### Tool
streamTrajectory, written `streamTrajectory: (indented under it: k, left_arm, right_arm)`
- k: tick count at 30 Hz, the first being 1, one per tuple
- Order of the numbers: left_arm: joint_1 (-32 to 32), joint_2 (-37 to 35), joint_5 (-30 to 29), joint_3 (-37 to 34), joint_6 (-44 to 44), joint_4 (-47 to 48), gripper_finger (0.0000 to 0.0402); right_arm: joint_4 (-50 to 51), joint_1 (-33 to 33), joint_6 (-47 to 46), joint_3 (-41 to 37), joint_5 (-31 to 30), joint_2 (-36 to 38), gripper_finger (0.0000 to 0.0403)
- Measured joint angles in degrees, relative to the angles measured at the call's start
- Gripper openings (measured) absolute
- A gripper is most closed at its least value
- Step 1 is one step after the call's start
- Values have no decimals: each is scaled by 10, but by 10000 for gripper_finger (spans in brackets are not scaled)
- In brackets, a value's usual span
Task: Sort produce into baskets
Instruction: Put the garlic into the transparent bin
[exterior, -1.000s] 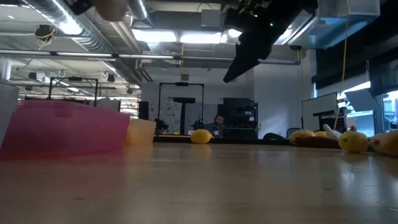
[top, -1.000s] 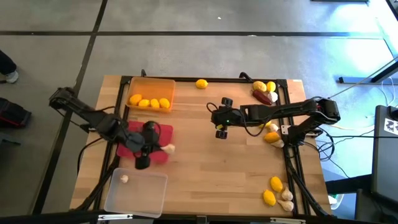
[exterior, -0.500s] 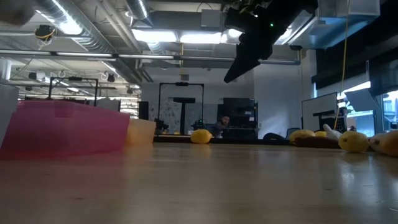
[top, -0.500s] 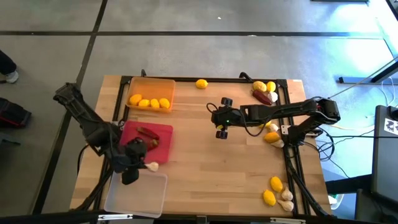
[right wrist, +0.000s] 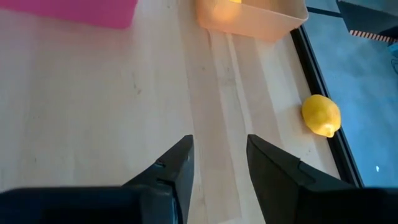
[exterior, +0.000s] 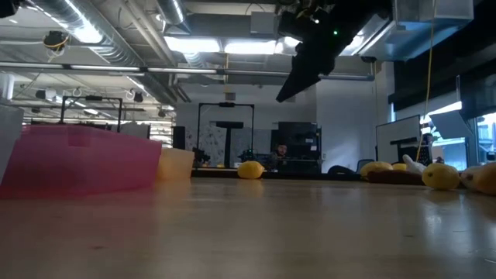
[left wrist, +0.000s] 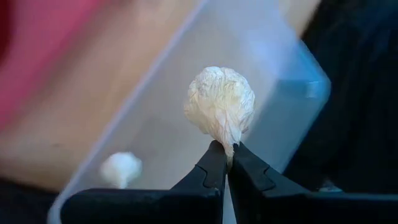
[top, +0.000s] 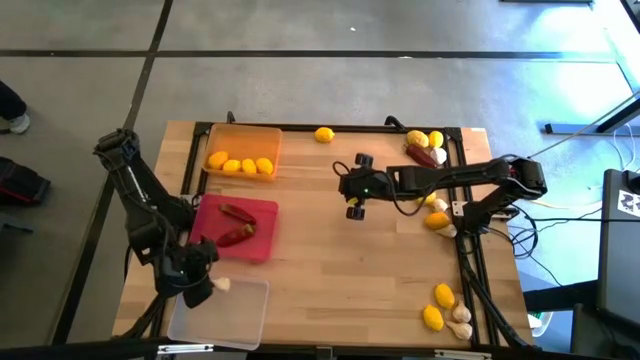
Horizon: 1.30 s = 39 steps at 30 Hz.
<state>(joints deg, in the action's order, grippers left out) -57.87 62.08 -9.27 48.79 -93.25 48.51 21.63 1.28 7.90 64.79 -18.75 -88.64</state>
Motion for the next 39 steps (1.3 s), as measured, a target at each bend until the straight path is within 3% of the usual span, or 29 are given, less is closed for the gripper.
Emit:
streamTrajectory:
  k: [12,19,27,39]
  left_arm:
    - [-45,0,38,-60,-83,-31,8]
    - [-67,0,39,-111,-77,-87,8]
    - [-79,0,67,-147,-165,-89,10]
    - [-77,-23,78,-146,-178,-87,115]
  right_arm:
    - [1,2,17,0,9,0,142]
    - [10,2,18,0,14,0,142]
    - [10,2,18,0,14,0,142]
    - [10,2,18,0,19,0,142]
